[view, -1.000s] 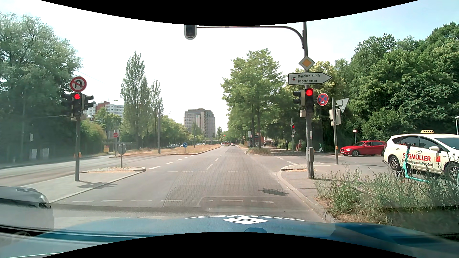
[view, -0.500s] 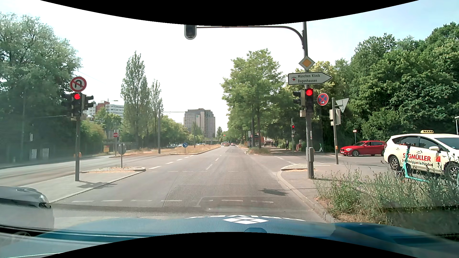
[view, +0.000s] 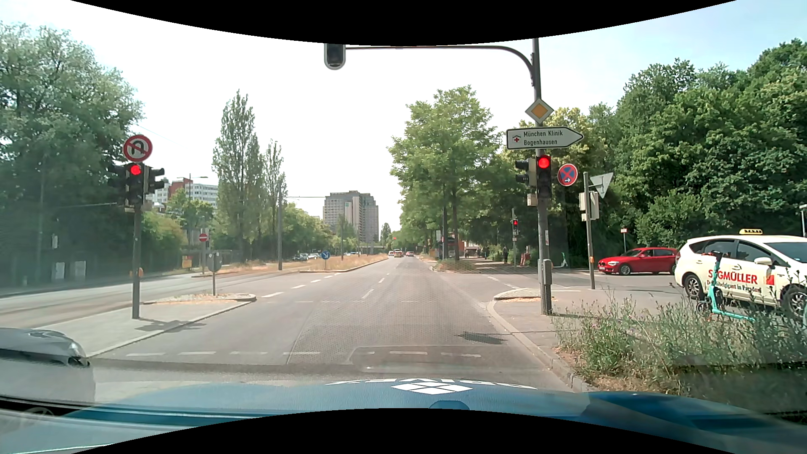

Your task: Follow the waypoints while adhering to traffic rules and regulations

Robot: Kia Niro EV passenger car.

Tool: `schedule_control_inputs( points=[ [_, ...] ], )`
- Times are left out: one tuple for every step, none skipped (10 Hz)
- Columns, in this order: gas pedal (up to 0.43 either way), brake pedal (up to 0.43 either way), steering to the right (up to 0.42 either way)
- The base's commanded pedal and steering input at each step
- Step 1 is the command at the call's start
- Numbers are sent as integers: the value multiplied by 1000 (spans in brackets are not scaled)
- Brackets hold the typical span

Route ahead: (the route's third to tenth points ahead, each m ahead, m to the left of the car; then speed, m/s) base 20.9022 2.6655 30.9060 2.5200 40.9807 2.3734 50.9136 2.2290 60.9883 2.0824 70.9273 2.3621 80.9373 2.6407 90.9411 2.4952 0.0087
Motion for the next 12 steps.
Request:
schedule_control_inputs(
  points=[
    [0,244,-3],
    [0,244,-3],
    [0,244,-3],
    [0,244,-3],
    [0,250,-3],
    [0,250,-3],
    [0,250,-3],
    [0,250,-3],
    [0,250,-3],
    [0,250,-3],
    [0,250,-3],
    [0,250,-3]
  ],
)
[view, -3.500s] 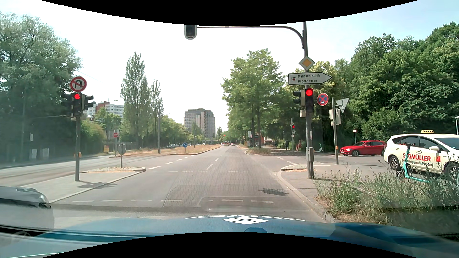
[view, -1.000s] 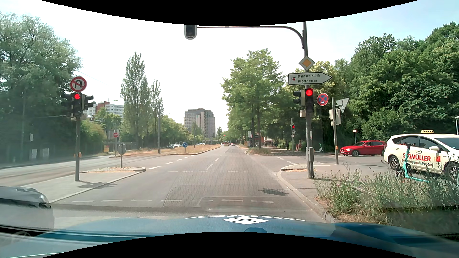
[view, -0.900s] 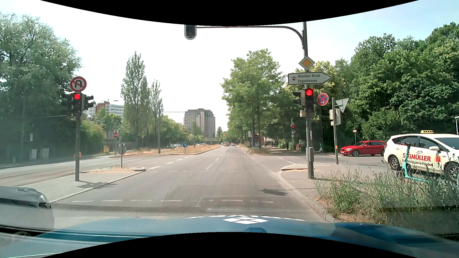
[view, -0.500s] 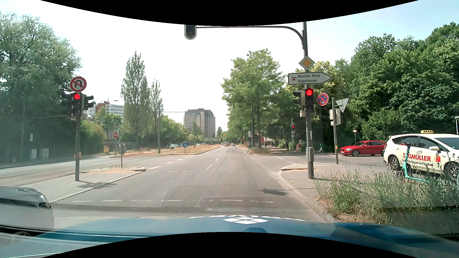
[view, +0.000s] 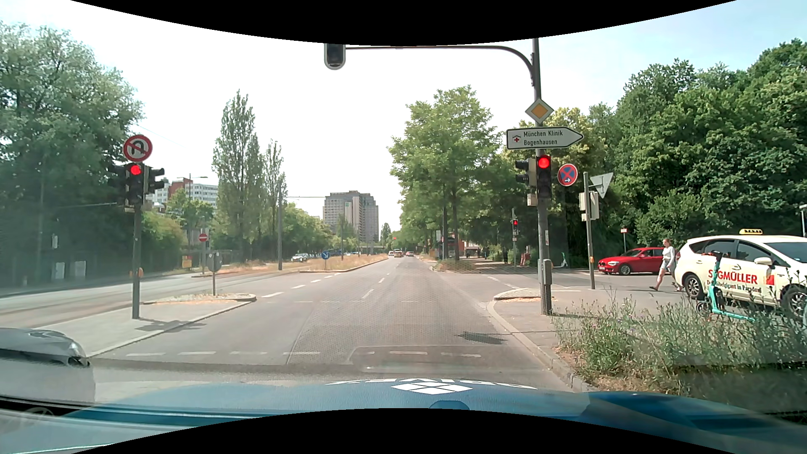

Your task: Follow the waypoints while adhering to traffic rules and regulations

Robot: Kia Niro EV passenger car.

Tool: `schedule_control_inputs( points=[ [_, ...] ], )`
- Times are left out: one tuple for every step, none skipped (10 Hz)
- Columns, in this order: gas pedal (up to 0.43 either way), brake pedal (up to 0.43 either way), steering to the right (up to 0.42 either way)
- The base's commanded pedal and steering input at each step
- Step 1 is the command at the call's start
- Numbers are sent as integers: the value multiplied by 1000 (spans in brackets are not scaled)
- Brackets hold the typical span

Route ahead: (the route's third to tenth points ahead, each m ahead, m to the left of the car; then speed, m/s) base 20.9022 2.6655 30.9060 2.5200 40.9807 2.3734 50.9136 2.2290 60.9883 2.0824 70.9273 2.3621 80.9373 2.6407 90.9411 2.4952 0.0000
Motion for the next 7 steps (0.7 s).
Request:
schedule_control_inputs(
  points=[
    [0,250,-3],
    [0,250,-3],
    [0,250,-3],
    [0,250,-3],
    [0,250,-3],
    [0,250,-3],
    [0,250,-3]
  ],
)
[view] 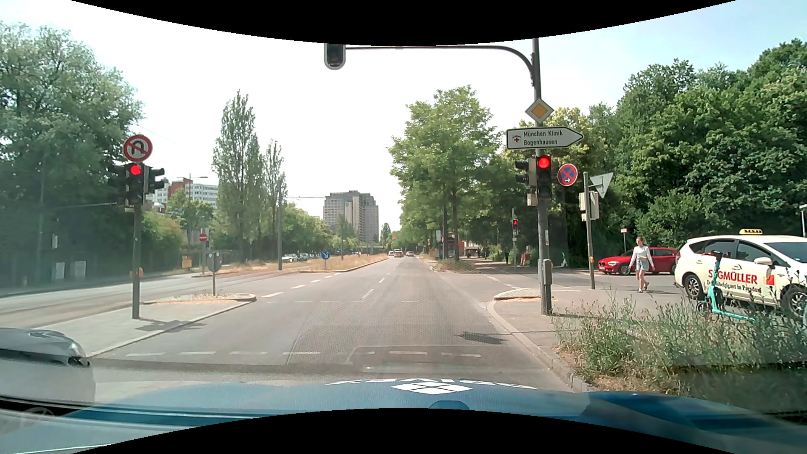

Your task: Follow the waypoints while adhering to traffic rules and regulations

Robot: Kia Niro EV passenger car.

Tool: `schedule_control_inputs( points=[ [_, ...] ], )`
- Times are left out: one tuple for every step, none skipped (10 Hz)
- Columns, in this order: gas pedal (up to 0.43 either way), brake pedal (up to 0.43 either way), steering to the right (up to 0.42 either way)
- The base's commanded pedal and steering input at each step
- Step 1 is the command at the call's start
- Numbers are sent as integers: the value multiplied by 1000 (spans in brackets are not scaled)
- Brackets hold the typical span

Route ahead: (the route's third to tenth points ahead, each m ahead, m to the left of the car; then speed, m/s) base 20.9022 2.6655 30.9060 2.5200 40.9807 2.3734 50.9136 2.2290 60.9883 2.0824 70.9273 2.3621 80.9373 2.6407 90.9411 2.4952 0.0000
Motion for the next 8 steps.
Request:
schedule_control_inputs(
  points=[
    [0,250,-3],
    [0,250,-3],
    [0,250,-3],
    [0,250,-3],
    [0,250,-3],
    [0,250,-3],
    [0,250,-3],
    [0,250,-3]
  ],
)
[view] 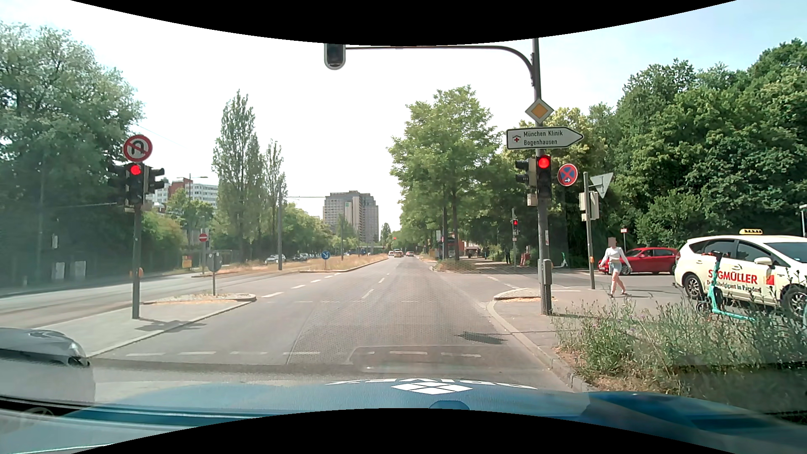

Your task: Follow the waypoints while adhering to traffic rules and regulations

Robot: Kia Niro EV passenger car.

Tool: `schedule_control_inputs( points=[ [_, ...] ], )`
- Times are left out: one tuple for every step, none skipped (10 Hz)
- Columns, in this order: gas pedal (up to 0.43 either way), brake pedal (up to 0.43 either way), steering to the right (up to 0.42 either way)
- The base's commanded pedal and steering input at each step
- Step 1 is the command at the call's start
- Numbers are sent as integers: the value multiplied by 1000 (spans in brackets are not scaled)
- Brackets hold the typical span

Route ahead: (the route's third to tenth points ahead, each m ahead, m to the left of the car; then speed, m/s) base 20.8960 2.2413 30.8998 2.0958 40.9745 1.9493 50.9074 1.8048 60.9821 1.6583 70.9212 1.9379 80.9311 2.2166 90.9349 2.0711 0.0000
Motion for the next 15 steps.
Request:
schedule_control_inputs(
  points=[
    [0,250,-3],
    [0,250,-3],
    [0,250,-3],
    [0,250,-3],
    [0,250,-3],
    [0,250,-3],
    [0,250,-3],
    [0,250,-3],
    [0,250,-3],
    [0,250,-3],
    [0,250,-3],
    [0,250,-3],
    [0,250,-3],
    [0,250,-3],
    [0,250,-3]
  ],
)
